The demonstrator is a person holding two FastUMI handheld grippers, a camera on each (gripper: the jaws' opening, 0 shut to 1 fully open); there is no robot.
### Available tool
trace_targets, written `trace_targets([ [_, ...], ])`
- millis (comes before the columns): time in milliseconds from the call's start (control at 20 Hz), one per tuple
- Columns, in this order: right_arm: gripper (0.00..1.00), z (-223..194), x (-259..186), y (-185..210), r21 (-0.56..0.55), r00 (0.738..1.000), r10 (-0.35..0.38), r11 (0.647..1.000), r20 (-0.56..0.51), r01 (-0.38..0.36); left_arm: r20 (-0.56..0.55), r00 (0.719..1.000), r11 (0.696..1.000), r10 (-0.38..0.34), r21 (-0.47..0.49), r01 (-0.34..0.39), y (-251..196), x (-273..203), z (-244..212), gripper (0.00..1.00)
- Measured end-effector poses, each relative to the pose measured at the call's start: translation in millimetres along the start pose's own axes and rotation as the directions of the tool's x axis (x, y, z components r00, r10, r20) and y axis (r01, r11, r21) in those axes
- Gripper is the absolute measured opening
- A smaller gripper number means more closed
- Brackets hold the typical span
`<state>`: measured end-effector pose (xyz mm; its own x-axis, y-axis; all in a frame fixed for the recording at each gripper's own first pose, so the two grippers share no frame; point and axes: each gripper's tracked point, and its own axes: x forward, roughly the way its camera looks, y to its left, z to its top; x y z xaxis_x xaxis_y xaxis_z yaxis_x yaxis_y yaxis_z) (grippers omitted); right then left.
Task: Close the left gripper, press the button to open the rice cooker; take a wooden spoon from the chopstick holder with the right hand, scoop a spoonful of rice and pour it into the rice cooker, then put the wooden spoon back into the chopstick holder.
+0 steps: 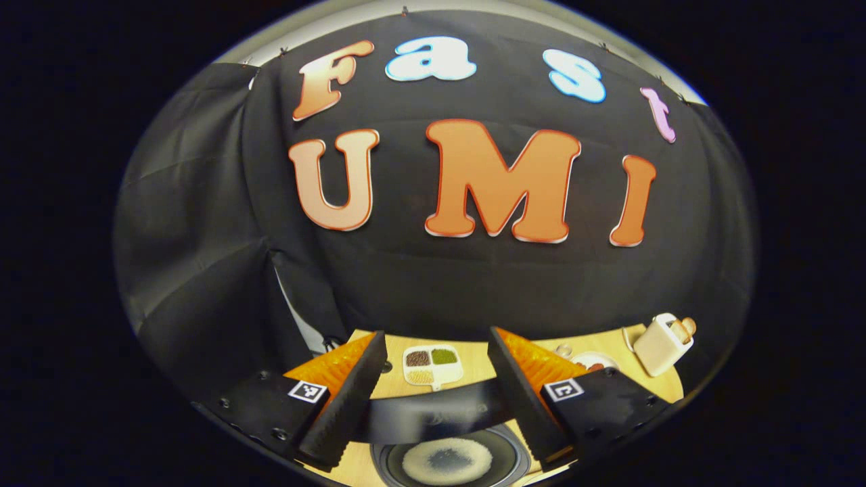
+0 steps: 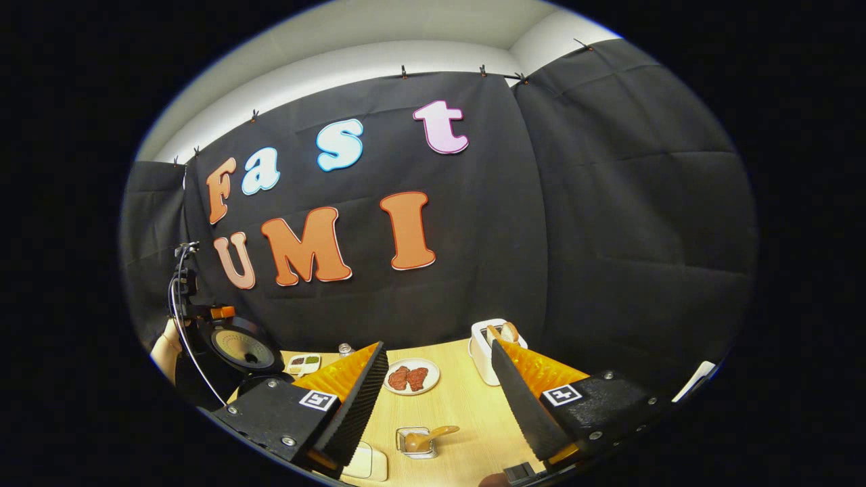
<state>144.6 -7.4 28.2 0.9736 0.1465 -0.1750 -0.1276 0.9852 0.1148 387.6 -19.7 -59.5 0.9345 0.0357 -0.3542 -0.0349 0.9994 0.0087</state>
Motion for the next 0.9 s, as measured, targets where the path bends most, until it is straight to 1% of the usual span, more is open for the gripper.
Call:
trace_targets([
  [150, 0.95, -2.6, 2.4, 10.3, 0.002, 0.999, 0.038, 0.999, 0.004, -0.038, 0.003, 1.000, 1.000, -0.022, -0.019, 0.022, -9.1, -23.4, -13.1, 1.00],
  [300, 0.95, -9.1, 3.6, 23.6, 0.008, 0.995, 0.096, 0.995, -0.003, -0.096, 0.025, 0.999, 1.000, -0.026, 0.014, 0.026, -15.9, -54.2, -24.3, 0.99],
  [450, 0.95, -16.8, 4.6, 31.0, 0.001, 0.991, 0.135, 0.991, -0.018, -0.135, 0.010, 0.999, 0.998, -0.036, 0.060, 0.035, -28.3, -81.4, -54.1, 0.99],
  [550, 0.95, -22.0, 5.5, 37.6, 0.006, 0.986, 0.162, 0.987, -0.024, -0.162, -0.010, 0.999, 0.997, -0.049, 0.065, 0.049, -35.4, -96.6, -78.7, 0.99],
  [700, 0.95, -36.9, 6.1, 47.5, 0.024, 0.980, 0.193, 0.981, -0.047, -0.192, -0.061, 0.995, 0.997, -0.078, 0.006, 0.078, -41.9, -115.9, -128.0, 1.00],
  [800, 0.95, -47.3, 6.7, 54.3, 0.022, 0.975, 0.210, 0.978, -0.068, -0.209, -0.089, 0.993, 0.997, -0.072, -0.017, 0.071, -42.1, -120.3, -159.8, 1.00],
  [900, 0.95, -53.6, 6.8, 57.0, 0.012, 0.973, 0.215, 0.977, -0.080, -0.215, -0.112, 0.991, 0.998, -0.069, -0.008, 0.069, -45.2, -120.5, -190.8, 0.99],
])
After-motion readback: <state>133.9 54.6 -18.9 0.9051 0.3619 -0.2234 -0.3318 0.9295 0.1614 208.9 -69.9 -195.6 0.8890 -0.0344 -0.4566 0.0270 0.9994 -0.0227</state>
